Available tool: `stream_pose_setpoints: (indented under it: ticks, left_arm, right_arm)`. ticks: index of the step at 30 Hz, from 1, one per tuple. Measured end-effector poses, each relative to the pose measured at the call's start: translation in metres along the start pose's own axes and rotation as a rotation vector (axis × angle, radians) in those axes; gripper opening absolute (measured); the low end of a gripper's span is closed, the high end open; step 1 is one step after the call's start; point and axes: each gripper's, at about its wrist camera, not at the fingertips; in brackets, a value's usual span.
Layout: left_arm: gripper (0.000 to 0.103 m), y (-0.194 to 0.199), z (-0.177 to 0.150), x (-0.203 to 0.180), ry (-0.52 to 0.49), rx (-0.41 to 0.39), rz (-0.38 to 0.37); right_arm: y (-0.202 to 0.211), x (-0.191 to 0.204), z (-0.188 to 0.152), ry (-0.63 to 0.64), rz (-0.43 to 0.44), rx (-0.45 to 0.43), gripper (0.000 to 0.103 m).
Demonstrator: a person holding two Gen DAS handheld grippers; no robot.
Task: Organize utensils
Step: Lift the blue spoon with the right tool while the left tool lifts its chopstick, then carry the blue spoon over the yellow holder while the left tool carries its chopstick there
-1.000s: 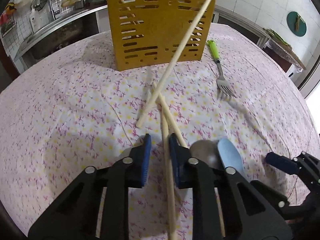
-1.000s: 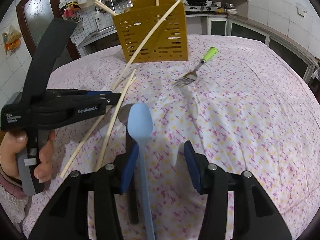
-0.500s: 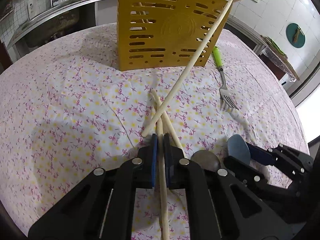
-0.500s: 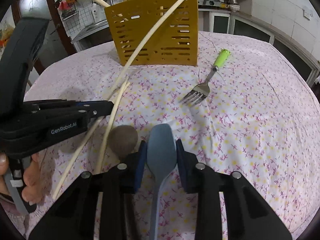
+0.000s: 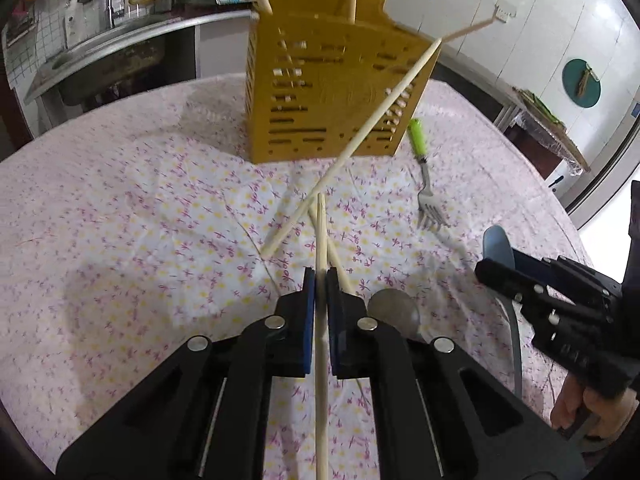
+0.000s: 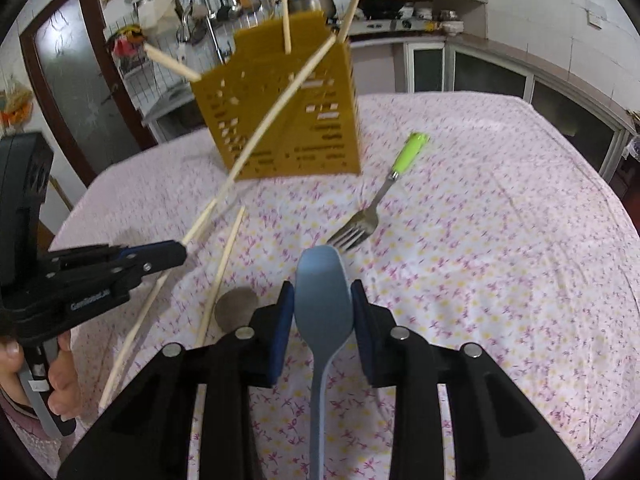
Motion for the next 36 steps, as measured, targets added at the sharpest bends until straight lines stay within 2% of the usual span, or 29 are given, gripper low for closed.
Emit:
stream_pose_setpoints:
  ticks: [5,13,14,15,21,25,28,36]
  left_arm:
    - [0.004,0.023,-0.009,-0.002,-0.012,-0.057,-0.001]
    - [0.004,0.071,-0.019,-0.011,-0.015,-0.224,-0.032]
    - [0.004,0.077,-0.020,-0.013,-0.022,-0.243,-0.033]
    - [0.004,0.080,-0.021,-0.015,-0.026,-0.251,-0.036]
    - [0.004,0.095,-0.024,-0.023,-0.046,-0.297,-0.054]
    - [0.004,0.098,-0.024,-0.022,-0.046,-0.310,-0.066]
    - [0.004,0.090,-0.021,-0.019,-0.035,-0.277,-0.057]
    - [0.004,0.066,-0.020,-0.004,0.005,-0.219,-0.055]
  right_arm:
    - [0.020,-0.005,-0.003,-0.004,0.023,-0.060,0.029]
    - [0.051,-0.003,-0.002,-0.006,0.044,-0.169,0.027]
    - [0.054,-0.003,-0.002,-0.006,0.043,-0.180,0.023]
    - [0.056,-0.004,-0.002,-0.008,0.044,-0.187,0.010]
    - [0.062,-0.010,-0.001,-0.013,0.051,-0.209,0.005]
    - [0.062,-0.010,0.001,-0.006,0.044,-0.208,0.003]
    - [0.060,-0.013,0.005,-0.009,0.044,-0.191,0.003]
    - [0.008,-0.020,0.011,-0.023,0.012,-0.023,0.007]
Point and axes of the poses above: each gripper's, at about its wrist camera, not at the fingertips, and y roughly against the way its jaws point, x to its left, z to its top, and after that the axes turned 15 degrees about x, right-handed
